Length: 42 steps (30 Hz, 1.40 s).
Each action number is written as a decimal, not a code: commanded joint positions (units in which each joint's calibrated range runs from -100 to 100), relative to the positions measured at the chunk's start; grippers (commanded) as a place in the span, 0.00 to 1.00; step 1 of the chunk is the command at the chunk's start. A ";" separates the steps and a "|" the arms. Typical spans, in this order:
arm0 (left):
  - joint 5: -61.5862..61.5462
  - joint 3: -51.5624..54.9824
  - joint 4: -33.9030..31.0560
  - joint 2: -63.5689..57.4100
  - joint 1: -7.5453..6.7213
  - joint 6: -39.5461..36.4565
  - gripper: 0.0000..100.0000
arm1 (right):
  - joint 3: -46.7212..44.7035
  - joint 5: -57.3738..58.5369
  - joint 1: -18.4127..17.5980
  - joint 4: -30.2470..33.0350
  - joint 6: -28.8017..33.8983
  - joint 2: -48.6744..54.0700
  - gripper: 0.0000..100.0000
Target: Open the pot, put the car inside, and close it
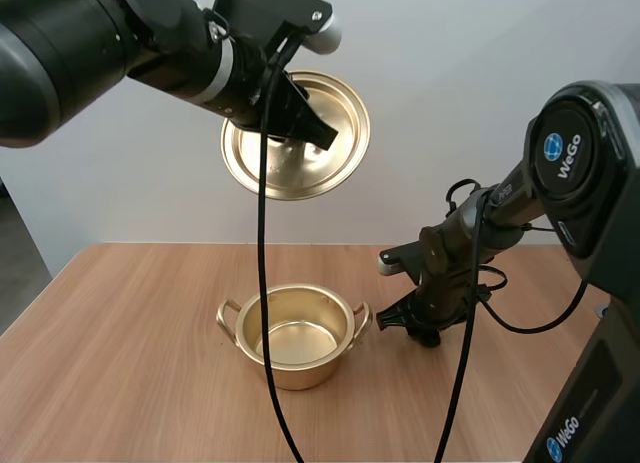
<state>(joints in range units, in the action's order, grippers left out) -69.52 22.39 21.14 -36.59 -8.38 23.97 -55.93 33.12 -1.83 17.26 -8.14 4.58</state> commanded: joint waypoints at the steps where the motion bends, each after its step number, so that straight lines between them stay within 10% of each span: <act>1: -0.05 -1.24 -0.08 -0.04 0.00 -0.28 0.00 | 0.00 -0.08 -0.01 -0.34 0.00 -0.01 0.20; 3: -0.05 -2.16 -0.32 -0.19 0.00 -1.57 0.00 | 0.00 -0.08 -0.01 -0.64 0.00 0.26 0.00; 15: -1.92 -9.08 -0.78 -4.27 0.00 -3.44 0.00 | 4.81 6.23 0.02 -0.27 -1.31 12.90 0.00; 20: -1.92 -14.02 -0.78 -5.50 0.05 -5.92 0.00 | 8.70 9.69 -0.73 -10.49 -11.11 17.85 0.00; 27: -6.63 -19.44 1.54 -5.50 0.05 -6.80 0.00 | 12.81 14.98 -8.40 -27.89 -23.78 17.73 0.00; 42: -9.87 -22.44 8.67 -5.50 2.82 -5.28 0.00 | 13.09 23.98 -16.18 -32.87 -30.22 9.44 0.00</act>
<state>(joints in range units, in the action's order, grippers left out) -79.24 -0.02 29.88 -42.04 -5.59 18.65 -42.85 57.03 -18.01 -15.56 -38.33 14.53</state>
